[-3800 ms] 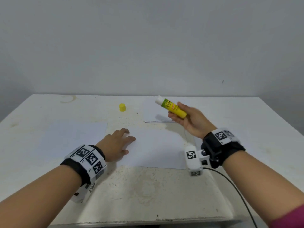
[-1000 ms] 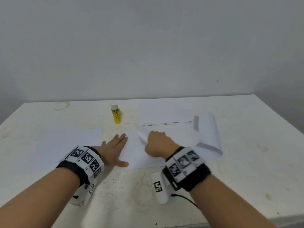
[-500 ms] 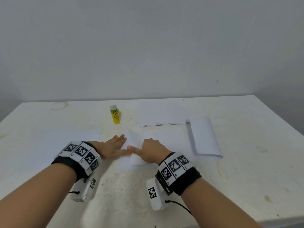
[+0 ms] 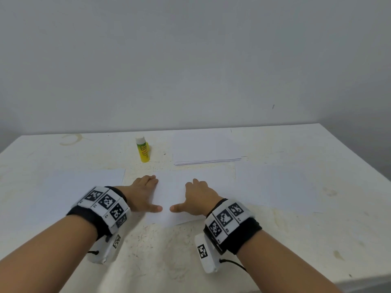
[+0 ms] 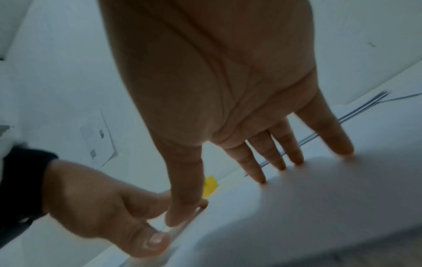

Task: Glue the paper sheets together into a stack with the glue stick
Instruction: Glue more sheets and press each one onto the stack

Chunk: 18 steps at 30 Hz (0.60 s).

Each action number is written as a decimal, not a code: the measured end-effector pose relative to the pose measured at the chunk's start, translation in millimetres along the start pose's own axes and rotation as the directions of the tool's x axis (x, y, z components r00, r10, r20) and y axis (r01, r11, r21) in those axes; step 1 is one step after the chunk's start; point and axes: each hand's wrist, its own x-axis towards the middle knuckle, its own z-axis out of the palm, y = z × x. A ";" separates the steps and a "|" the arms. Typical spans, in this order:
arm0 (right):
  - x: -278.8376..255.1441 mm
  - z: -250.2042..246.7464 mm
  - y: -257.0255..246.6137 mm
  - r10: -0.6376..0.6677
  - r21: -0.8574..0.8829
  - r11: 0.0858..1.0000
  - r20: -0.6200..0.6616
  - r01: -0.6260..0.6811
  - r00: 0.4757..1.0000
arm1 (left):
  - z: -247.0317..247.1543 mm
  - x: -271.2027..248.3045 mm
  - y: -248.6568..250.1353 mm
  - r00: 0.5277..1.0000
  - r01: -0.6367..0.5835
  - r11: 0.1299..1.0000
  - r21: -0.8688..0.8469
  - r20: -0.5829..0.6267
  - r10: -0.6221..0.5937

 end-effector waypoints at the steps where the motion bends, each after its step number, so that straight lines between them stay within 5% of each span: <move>1: -0.2 3.0 -3.2 0.039 -0.029 0.999 0.001 -0.039 0.999 | -2.1 -1.9 -2.4 1.000 -0.017 1.000 0.002 0.015 0.017; 6: 5.7 11.8 -13.9 0.139 -0.043 0.990 0.063 -0.137 0.988 | -1.3 -4.2 -17.0 0.998 -0.064 0.997 0.048 0.022 0.063; 11: 16.9 5.4 -14.8 0.160 -0.058 0.985 -0.032 -0.162 0.987 | 4.4 -7.7 -16.5 0.998 -0.057 0.994 0.089 0.030 0.055; 18: 11.0 6.7 -15.3 0.185 -0.125 0.977 0.098 -0.172 0.978 | 5.0 -7.3 -15.5 0.998 -0.054 0.994 0.091 0.033 0.052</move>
